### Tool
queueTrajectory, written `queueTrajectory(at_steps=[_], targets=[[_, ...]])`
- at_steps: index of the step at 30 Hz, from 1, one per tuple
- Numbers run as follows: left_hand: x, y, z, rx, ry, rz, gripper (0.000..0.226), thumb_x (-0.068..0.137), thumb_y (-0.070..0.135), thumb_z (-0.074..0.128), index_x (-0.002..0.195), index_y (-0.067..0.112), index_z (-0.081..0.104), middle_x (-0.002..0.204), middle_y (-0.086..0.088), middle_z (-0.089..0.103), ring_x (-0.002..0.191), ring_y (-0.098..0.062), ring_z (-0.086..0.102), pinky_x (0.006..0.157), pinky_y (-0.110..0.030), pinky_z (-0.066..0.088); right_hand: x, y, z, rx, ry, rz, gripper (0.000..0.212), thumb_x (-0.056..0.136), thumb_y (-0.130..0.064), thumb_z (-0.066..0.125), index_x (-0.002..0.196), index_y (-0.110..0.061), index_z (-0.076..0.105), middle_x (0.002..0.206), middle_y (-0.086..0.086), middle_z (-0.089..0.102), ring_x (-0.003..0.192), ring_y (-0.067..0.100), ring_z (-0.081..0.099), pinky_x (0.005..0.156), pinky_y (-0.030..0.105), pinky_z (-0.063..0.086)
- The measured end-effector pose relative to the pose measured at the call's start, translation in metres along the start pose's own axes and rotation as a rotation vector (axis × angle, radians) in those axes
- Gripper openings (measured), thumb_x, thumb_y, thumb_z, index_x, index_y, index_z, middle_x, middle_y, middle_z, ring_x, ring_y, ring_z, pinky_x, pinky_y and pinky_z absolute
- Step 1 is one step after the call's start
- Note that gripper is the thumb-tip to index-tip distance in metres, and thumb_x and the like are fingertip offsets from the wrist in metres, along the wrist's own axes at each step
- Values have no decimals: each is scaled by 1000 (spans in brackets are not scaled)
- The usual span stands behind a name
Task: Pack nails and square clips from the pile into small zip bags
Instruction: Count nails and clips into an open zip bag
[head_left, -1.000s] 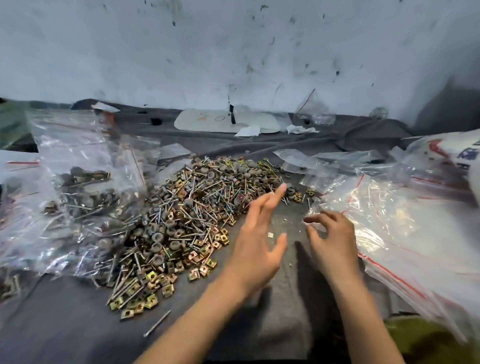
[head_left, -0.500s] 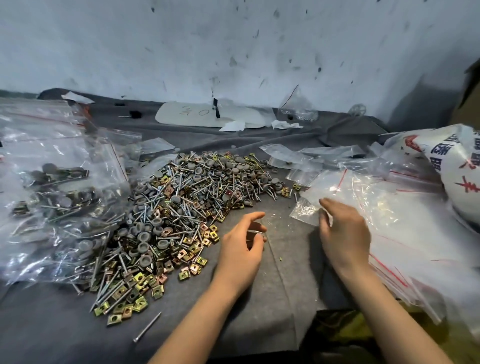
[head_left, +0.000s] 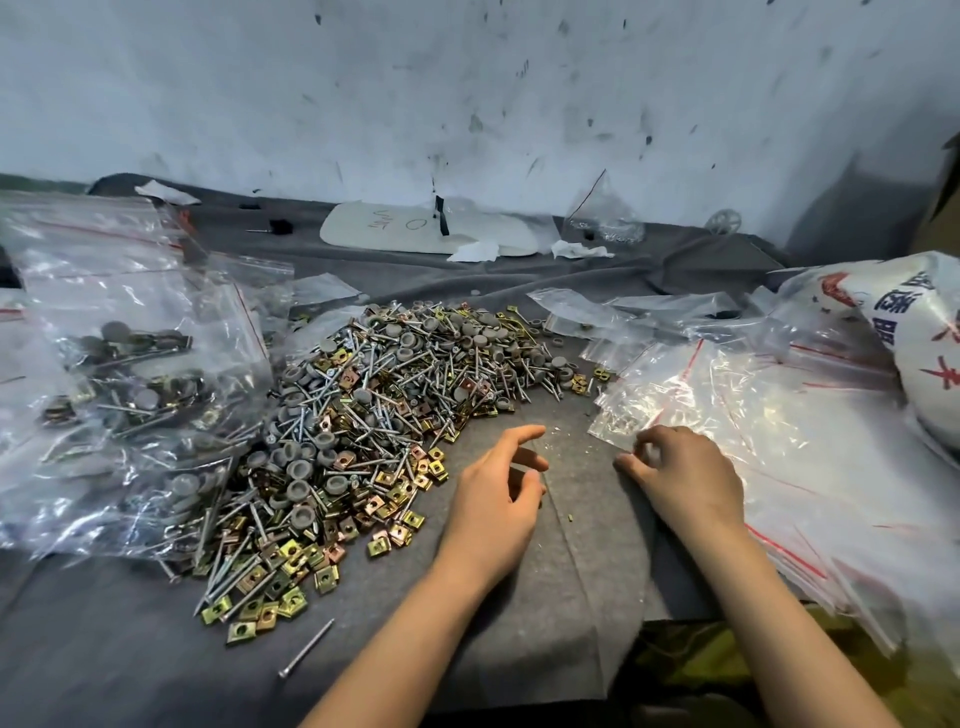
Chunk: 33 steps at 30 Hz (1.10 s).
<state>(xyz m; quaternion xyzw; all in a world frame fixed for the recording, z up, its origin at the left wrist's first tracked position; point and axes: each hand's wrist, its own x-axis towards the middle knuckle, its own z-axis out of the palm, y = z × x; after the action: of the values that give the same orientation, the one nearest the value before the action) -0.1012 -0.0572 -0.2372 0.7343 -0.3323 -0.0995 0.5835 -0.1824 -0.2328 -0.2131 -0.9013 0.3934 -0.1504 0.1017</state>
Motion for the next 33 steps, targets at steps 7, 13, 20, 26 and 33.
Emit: queueTrajectory(at_steps=[7,13,20,26,33], targets=[[-1,1,-1,-33,14,1,40,93,3,50,120,33,52,97,6,62,81,-15,65,80,-42,55,-2,0,-5,-57,-62,-30,22,84,-32,64,106,-29,66,108,6,68,102,33,60,77,33,46],[1,-2,0,-42,21,4,43,93,2,50,115,39,52,94,7,64,77,-15,67,78,-42,56,-22,0,5,-74,163,-119,11,89,-22,57,90,-13,64,88,11,68,81,36,60,59,33,32],[3,-6,2,-27,27,28,44,92,3,52,115,40,52,93,8,65,80,-16,67,79,-43,56,-27,-6,-5,249,314,-69,20,76,-10,66,92,-19,58,78,-2,62,82,26,54,59,31,36],[4,-7,0,16,42,99,54,89,0,55,116,46,49,105,8,61,91,-1,60,82,-18,51,-39,-18,3,273,180,-203,7,83,-8,65,88,-12,69,86,1,61,91,26,53,74,31,36],[6,-8,-2,-14,42,89,46,86,4,62,114,40,59,137,11,36,121,6,42,95,-22,47,-65,-37,-3,801,364,-329,23,85,1,64,85,-21,56,85,-9,59,69,8,57,57,18,44]])
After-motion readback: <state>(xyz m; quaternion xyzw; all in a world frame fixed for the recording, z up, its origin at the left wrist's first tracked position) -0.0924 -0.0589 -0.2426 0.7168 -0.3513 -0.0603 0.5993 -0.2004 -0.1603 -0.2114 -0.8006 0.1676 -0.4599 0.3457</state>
